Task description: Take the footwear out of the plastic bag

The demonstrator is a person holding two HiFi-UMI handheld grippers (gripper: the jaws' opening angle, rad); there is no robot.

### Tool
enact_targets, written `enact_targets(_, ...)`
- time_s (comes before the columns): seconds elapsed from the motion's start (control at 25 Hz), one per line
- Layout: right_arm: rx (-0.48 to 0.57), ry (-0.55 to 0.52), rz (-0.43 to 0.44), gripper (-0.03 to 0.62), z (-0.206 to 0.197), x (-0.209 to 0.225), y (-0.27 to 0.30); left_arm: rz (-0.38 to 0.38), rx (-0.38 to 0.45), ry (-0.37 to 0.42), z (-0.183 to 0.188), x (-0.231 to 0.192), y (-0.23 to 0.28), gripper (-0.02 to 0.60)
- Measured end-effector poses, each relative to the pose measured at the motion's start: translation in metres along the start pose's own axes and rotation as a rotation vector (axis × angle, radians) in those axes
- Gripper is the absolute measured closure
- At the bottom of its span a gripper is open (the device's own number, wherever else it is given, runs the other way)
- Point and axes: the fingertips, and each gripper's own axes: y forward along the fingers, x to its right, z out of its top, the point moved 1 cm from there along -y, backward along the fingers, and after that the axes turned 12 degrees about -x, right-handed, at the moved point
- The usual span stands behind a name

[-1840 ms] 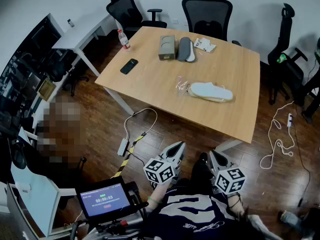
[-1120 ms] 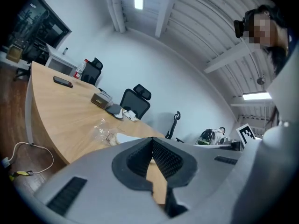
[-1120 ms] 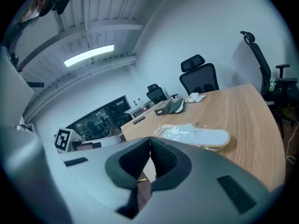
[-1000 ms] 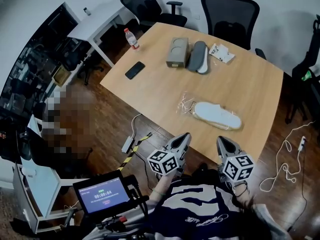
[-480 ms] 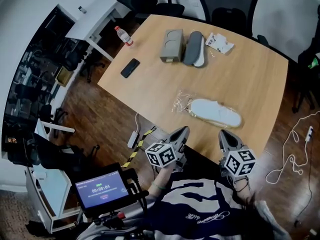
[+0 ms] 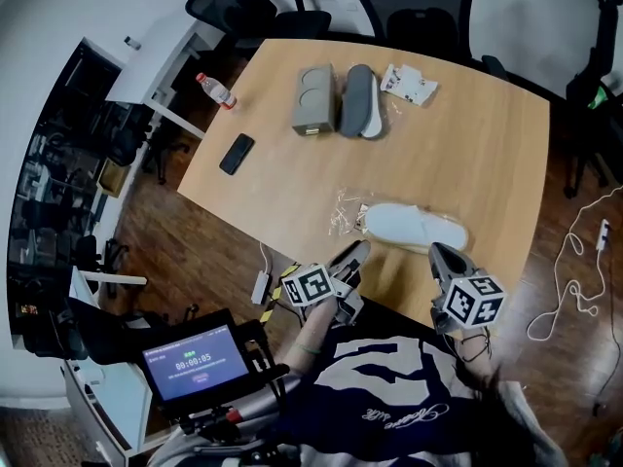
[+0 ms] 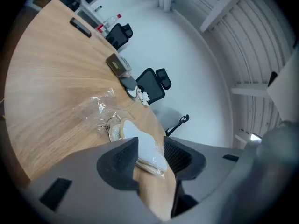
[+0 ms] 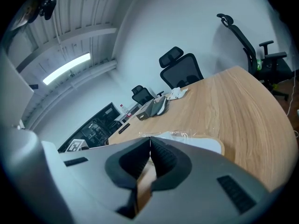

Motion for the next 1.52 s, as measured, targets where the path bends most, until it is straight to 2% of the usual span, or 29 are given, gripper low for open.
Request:
enact_targets(0.12, -0.013, -0.008, -0.008, 0.605, 0.001, -0.004, 0.017, 0.016, -0.052, -0.041, 0.001, -0.019, 0.005, 0.328)
enact_targets(0.16, -0.027, -0.017, -0.014, 0.605, 0.001, -0.005, 0.024, 0.022, -0.072, -0.051, 0.002, -0.025, 0.006, 0.316)
enact_targets(0.32, -0.116, -0.057, -0.082, 0.605, -0.003, -0.002, 0.054, 0.016, -0.121, -0.109, 0.008, -0.043, 0.007, 0.315)
enact_targets(0.44, -0.178, -0.065, -0.142, 0.605, -0.005, 0.008, 0.077, 0.011, -0.165, -0.111, 0.009, -0.05, 0.01, 0.315)
enact_targets(0.68, -0.254, 0.023, -0.261, 0.599, -0.011, 0.042, 0.103, -0.016, -0.226, -0.128, 0.009, -0.055, 0.017, 0.314)
enact_targets(0.76, -0.263, 0.069, -0.277, 0.599, -0.016, 0.052, 0.104, -0.022, -0.249, -0.125, 0.008, -0.056, 0.019, 0.314)
enact_targets(1.04, -0.21, 0.156, -0.221, 0.599, -0.02, 0.059, 0.107, -0.026, -0.291, -0.142, 0.006, -0.063, 0.025, 0.314)
enact_targets(1.2, -0.152, 0.344, -0.141, 0.599, -0.02, 0.07, 0.102, -0.025, -0.292, -0.164, 0.008, -0.067, 0.03, 0.314)
enact_targets(1.28, -0.141, 0.395, -0.117, 0.599, -0.019, 0.073, 0.101, -0.027, -0.285, -0.19, 0.01, -0.069, 0.032, 0.314)
enact_targets(1.52, -0.149, 0.389, -0.122, 0.599, -0.02, 0.073, 0.102, -0.056, -0.289, -0.214, 0.02, -0.064, 0.017, 0.314)
